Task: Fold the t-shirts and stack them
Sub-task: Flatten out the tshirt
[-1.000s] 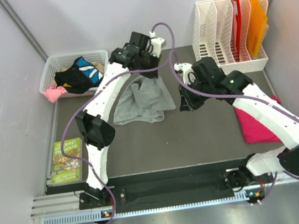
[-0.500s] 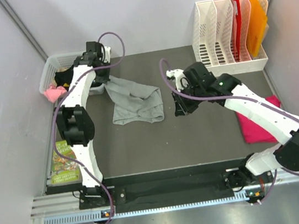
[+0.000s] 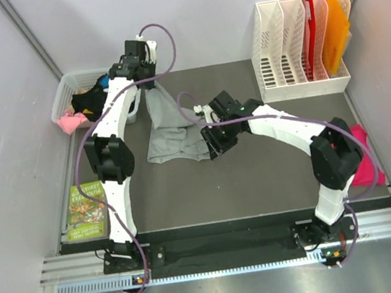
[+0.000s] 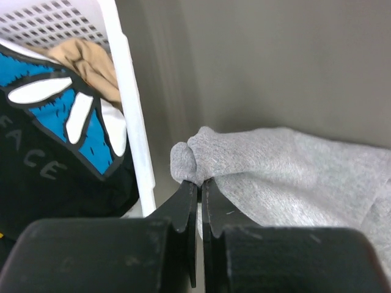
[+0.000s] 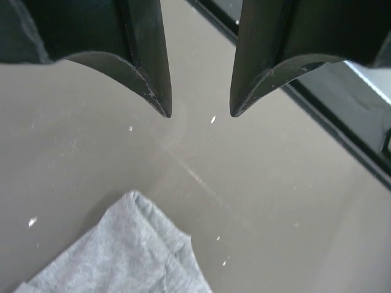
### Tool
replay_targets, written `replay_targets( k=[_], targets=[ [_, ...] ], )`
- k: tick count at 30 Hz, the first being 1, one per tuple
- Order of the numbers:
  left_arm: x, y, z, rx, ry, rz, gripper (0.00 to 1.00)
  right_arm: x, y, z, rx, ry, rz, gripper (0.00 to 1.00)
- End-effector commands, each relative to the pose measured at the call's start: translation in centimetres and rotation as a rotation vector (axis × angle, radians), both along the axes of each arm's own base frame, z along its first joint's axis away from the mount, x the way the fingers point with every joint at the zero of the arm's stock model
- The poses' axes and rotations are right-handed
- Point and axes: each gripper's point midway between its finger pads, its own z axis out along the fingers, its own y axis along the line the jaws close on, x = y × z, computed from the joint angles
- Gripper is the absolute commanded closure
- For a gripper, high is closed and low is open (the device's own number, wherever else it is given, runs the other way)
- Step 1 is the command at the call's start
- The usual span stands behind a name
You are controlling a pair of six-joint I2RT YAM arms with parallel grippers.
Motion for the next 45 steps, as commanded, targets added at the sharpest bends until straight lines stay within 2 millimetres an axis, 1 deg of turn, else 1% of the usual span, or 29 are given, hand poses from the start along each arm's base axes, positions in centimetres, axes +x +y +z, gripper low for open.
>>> replay_targets(
  k=[1,2,3,5,7,8,10,11,12,14,16,20,23,25,29,35,37,39,41,42,43,44,45],
  targets=[
    [0.2,0.3,0.0,0.018,-0.026,0.006,1.0,2.2,2.8,0.8,0.061,-0.075,0.029,0.57],
    [0.0,0.4,0.4,0.018,-0.033,0.007,1.0,2.4,2.8,0.5,0.056,-0.072,0.028,0.57],
    [-0.1,0.4,0.2,0.023,-0.031,0.005,1.0,2.4,2.9,-0.5,0.044,-0.058,0.03,0.57],
    [-0.4,0.5,0.0,0.027,-0.024,0.003,1.0,2.8,3.2,-1.6,0.038,-0.047,0.029,0.57],
    [-0.5,0.6,-0.2,0.032,-0.017,0.006,1.0,3.3,3.3,-2.3,0.036,-0.041,0.02,0.57],
    [-0.6,0.6,-0.1,0.031,-0.015,0.005,1.0,3.6,3.4,-3.0,0.03,-0.038,0.017,0.57],
    [-0.7,0.8,-0.1,0.036,-0.011,0.003,1.0,4.5,3.0,-3.7,0.016,-0.038,-0.006,0.58],
    [-0.8,0.7,-0.2,0.036,-0.006,0.0,1.0,4.8,2.9,-4.4,0.004,-0.031,-0.012,0.58],
    [-0.9,0.7,0.0,0.034,-0.007,-0.001,1.0,5.6,2.5,-4.6,0.0,-0.036,-0.029,0.58],
    [-1.1,0.7,-0.2,0.036,0.002,-0.009,1.0,6.4,2.1,-4.9,0.001,-0.032,-0.047,0.59],
    [-1.3,0.8,-0.2,0.041,0.006,-0.013,1.0,7.5,1.8,-4.6,0.013,-0.04,-0.069,0.59],
    [-1.6,0.8,-0.2,0.047,0.009,-0.021,1.0,8.6,1.7,-4.4,0.023,-0.043,-0.084,0.59],
    [-1.9,0.8,-0.5,0.048,0.022,-0.023,1.0,8.6,2.0,-4.8,0.031,-0.029,-0.084,0.6],
    [-2.0,0.9,-0.8,0.052,0.03,-0.021,1.0,8.5,2.4,-4.9,0.05,-0.014,-0.083,0.63],
    [-2.1,1.1,-0.8,0.066,0.032,-0.026,1.0,8.1,3.0,-5.4,0.076,0.02,-0.084,0.64],
    [-2.2,1.2,-0.7,0.067,0.031,-0.027,1.0,7.5,2.6,-6.4,0.057,0.043,-0.078,0.64],
    [-2.1,1.1,-0.7,0.062,0.032,-0.03,1.0,7.3,2.5,-6.8,0.054,0.054,-0.076,0.66],
    [-2.1,1.1,-0.4,0.063,0.024,-0.029,1.0,7.1,2.5,-7.2,0.055,0.067,-0.076,0.69],
    [-2.1,1.1,-0.2,0.061,0.021,-0.03,1.0,6.9,2.4,-7.6,0.05,0.076,-0.077,0.75],
    [-2.1,1.1,0.4,0.061,0.009,-0.032,1.0,6.6,2.2,-8.1,0.043,0.087,-0.075,0.78],
    [-2.1,1.1,0.6,0.061,0.007,-0.032,1.0,6.3,2.1,-8.6,0.037,0.098,-0.072,0.85],
    [-2.2,1.1,0.9,0.062,0.003,-0.034,1.0,6.1,2.0,-8.8,0.033,0.101,-0.07,0.88],
    [-2.2,1.1,1.6,0.057,-0.006,-0.037,1.0,5.9,1.7,-9.3,0.023,0.112,-0.072,0.95]
  ],
)
